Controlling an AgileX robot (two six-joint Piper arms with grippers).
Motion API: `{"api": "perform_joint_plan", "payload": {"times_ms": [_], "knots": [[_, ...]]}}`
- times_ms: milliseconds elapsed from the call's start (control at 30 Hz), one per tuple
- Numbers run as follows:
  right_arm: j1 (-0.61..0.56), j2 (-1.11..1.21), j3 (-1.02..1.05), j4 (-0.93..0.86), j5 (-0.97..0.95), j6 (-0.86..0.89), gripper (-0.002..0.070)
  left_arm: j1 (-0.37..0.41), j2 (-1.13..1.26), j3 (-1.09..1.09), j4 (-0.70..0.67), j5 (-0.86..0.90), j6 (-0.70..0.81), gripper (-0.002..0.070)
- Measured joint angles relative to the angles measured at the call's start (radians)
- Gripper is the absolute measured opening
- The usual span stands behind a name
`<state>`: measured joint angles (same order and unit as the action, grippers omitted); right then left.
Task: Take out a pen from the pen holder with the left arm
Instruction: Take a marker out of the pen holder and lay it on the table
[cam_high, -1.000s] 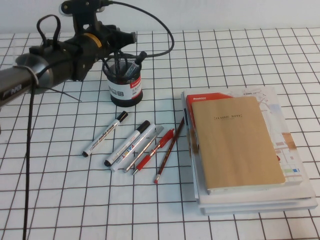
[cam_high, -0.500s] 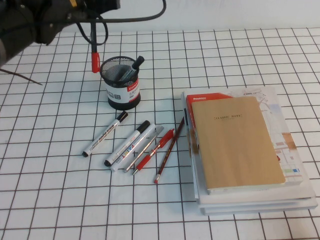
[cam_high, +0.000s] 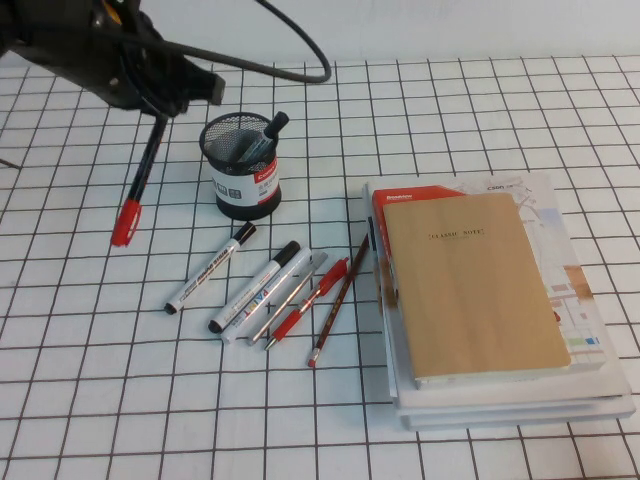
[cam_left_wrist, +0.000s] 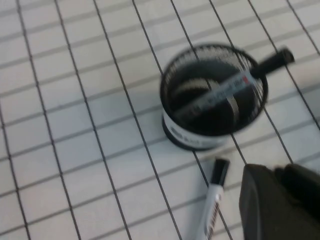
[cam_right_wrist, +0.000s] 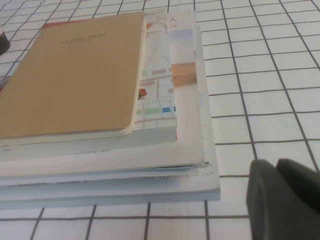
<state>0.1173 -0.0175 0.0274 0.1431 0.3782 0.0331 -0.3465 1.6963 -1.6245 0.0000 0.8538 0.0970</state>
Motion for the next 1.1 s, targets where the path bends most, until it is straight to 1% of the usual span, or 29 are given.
{"api": "perform_joint_plan", "payload": {"times_ms": [100, 233, 467, 567, 1100], "knots": [[0.000, 0.000, 0.000, 0.000, 0.000, 0.000, -0.0015, -0.011, 0.021, 0.000, -0.051, 0.104, 0.077, 0.0032], [0.000, 0.000, 0.000, 0.000, 0.000, 0.000, -0.0015, -0.039, 0.068, 0.000, -0.064, 0.160, 0.114, 0.0032], [0.000, 0.000, 0.000, 0.000, 0.000, 0.000, -0.0015, -0.141, 0.174, 0.000, -0.064, 0.141, 0.176, 0.0032], [0.000, 0.000, 0.000, 0.000, 0.000, 0.000, -0.0015, -0.161, 0.216, 0.000, -0.065, 0.113, 0.190, 0.0032], [0.000, 0.000, 0.000, 0.000, 0.000, 0.000, -0.0015, -0.161, 0.344, 0.000, -0.062, -0.018, 0.221, 0.0032]]}}
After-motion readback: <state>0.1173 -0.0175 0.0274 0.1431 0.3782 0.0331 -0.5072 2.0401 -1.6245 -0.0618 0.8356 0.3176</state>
